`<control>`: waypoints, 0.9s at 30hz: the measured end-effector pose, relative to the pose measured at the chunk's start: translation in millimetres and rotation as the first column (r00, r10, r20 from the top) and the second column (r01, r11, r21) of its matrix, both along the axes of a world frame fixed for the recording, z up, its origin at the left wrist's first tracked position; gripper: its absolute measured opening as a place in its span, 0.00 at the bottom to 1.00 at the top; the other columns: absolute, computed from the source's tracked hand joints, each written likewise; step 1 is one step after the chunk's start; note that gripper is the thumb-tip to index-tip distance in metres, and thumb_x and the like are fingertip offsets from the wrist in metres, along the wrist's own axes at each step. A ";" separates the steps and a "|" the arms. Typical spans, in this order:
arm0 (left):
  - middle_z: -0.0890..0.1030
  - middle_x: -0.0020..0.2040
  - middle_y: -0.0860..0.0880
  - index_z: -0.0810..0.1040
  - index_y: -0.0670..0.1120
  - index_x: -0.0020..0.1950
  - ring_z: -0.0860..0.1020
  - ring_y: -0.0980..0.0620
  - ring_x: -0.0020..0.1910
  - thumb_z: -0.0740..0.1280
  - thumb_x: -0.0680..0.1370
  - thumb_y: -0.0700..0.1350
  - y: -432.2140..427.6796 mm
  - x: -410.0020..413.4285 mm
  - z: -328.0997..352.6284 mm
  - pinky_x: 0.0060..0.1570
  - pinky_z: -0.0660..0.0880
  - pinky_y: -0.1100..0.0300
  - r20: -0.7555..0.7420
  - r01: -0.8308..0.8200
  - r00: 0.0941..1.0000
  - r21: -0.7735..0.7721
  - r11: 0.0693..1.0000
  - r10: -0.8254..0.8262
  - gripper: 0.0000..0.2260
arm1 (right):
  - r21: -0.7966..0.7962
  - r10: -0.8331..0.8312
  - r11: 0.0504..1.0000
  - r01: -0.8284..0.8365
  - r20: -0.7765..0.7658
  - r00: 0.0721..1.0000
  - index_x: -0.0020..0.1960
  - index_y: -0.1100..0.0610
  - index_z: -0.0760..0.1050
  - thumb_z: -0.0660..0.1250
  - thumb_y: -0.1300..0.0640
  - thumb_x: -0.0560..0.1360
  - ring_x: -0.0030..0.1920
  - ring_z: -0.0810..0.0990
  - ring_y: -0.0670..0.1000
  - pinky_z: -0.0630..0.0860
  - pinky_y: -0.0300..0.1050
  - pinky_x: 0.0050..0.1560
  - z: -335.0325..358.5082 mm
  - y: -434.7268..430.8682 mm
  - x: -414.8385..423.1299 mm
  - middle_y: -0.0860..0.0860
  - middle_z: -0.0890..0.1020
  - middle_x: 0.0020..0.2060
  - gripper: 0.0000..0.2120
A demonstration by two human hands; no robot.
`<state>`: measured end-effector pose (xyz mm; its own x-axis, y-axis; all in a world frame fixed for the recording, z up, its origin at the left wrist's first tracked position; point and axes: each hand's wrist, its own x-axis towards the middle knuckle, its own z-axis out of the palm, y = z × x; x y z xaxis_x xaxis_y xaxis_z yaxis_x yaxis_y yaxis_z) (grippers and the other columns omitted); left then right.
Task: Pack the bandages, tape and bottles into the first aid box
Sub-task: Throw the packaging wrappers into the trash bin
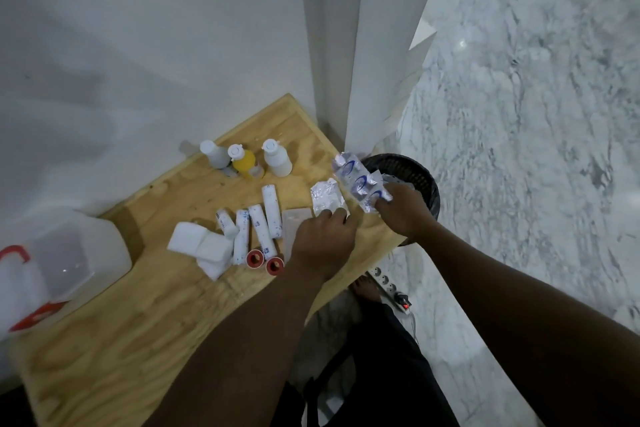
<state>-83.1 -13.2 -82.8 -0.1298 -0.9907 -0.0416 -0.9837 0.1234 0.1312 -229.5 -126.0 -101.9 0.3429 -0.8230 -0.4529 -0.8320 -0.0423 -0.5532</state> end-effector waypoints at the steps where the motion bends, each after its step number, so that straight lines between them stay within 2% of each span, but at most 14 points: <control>1: 0.78 0.33 0.45 0.80 0.42 0.46 0.77 0.43 0.28 0.74 0.66 0.39 -4.7 0.8 3.6 0.22 0.68 0.59 -0.003 -0.016 1.000 -0.028 0.999 0.016 0.10 | 0.002 -0.031 1.000 0.031 -0.001 1.000 0.41 0.61 0.76 0.61 0.54 0.75 0.39 0.79 0.57 0.74 0.50 0.41 1.3 -3.3 -3.6 0.56 0.81 0.36 0.11; 3: 0.80 0.35 0.46 0.83 0.44 0.45 0.79 0.43 0.30 0.69 0.72 0.43 -15.0 1.4 15.3 0.23 0.71 0.58 -0.028 -0.069 0.997 -0.055 0.996 0.067 0.05 | -0.008 -0.096 0.995 0.096 0.015 0.995 0.40 0.63 0.74 0.61 0.54 0.75 0.37 0.78 0.59 0.72 0.48 0.38 10.0 -10.1 -10.7 0.58 0.80 0.34 0.12; 5: 0.82 0.38 0.48 0.83 0.46 0.46 0.81 0.44 0.34 0.59 0.77 0.48 -29.0 1.4 28.8 0.26 0.72 0.57 -0.096 -0.142 0.986 -0.087 0.986 0.133 0.13 | -0.047 -0.142 0.989 0.144 0.037 0.989 0.40 0.65 0.73 0.62 0.56 0.75 0.36 0.77 0.63 0.73 0.50 0.37 22.9 -18.6 -17.4 0.61 0.79 0.33 0.12; 6: 0.83 0.40 0.49 0.83 0.46 0.47 0.81 0.45 0.35 0.58 0.78 0.49 -37.3 0.6 37.1 0.27 0.72 0.57 -0.135 -0.181 0.976 -0.090 0.979 0.169 0.15 | -0.070 -0.154 0.985 0.157 0.043 0.987 0.41 0.66 0.73 0.63 0.57 0.75 0.37 0.77 0.64 0.74 0.52 0.38 30.4 -23.6 -20.7 0.63 0.79 0.34 0.12; 11: 0.84 0.45 0.51 0.81 0.49 0.53 0.81 0.47 0.42 0.62 0.80 0.50 -85.1 -9.8 61.9 0.40 0.78 0.52 -0.288 -0.256 0.927 -0.017 0.966 0.241 0.10 | -0.158 -0.233 0.960 0.231 0.002 0.972 0.37 0.60 0.71 0.63 0.59 0.75 0.37 0.75 0.60 0.67 0.46 0.39 47.6 -53.7 -45.5 0.55 0.75 0.33 0.09; 15: 0.84 0.43 0.52 0.82 0.51 0.52 0.81 0.48 0.41 0.65 0.80 0.49 -127.1 -31.1 61.9 0.40 0.79 0.52 -0.375 -0.303 0.878 0.048 0.952 0.298 0.07 | -0.139 -0.281 0.950 0.280 0.012 0.960 0.39 0.63 0.72 0.63 0.60 0.73 0.36 0.73 0.59 0.67 0.48 0.37 38.3 -73.2 -69.6 0.59 0.76 0.34 0.07; 19: 0.84 0.42 0.52 0.81 0.51 0.48 0.81 0.49 0.41 0.67 0.78 0.48 -164.0 -50.6 29.1 0.42 0.81 0.50 -0.374 -0.251 0.874 0.197 0.948 0.309 0.04 | -0.071 -0.336 0.940 0.334 -0.012 0.942 0.40 0.65 0.73 0.63 0.60 0.72 0.35 0.72 0.58 0.66 0.47 0.35 -6.5 -84.8 -91.7 0.58 0.75 0.33 0.08; 22: 0.84 0.44 0.49 0.81 0.52 0.49 0.81 0.46 0.43 0.68 0.78 0.49 -186.5 -59.3 -15.2 0.44 0.81 0.49 -0.279 -0.191 0.916 0.327 0.925 0.288 0.04 | 0.013 -0.362 0.932 0.363 -0.053 0.931 0.36 0.61 0.69 0.64 0.59 0.73 0.34 0.70 0.57 0.63 0.45 0.32 -64.4 -85.8 -105.4 0.55 0.71 0.31 0.09; 24: 0.83 0.45 0.49 0.80 0.53 0.46 0.81 0.45 0.44 0.69 0.77 0.50 -200.8 -62.1 -51.4 0.46 0.81 0.48 -0.227 -0.171 0.933 0.399 0.901 0.278 0.02 | 0.066 -0.380 0.921 0.385 -0.072 0.922 0.38 0.63 0.71 0.64 0.58 0.73 0.34 0.72 0.58 0.64 0.46 0.32 -106.1 -85.6 -113.3 0.55 0.72 0.31 0.09; 27: 0.82 0.44 0.50 0.80 0.51 0.44 0.81 0.46 0.44 0.70 0.76 0.51 -217.4 -65.5 -105.6 0.44 0.78 0.53 -0.197 -0.102 0.956 0.479 0.872 0.220 0.05 | 0.131 -0.382 0.911 0.390 -0.084 0.920 0.33 0.57 0.66 0.64 0.58 0.75 0.32 0.70 0.56 0.61 0.45 0.30 -168.4 -80.2 -119.5 0.53 0.69 0.28 0.13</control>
<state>-148.6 -230.6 -188.4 -0.0345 -0.8741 -0.4845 -0.9162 -0.1661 0.3647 -349.0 -206.1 -270.3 -0.0175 -0.8119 -0.5835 -0.7967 0.3639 -0.4825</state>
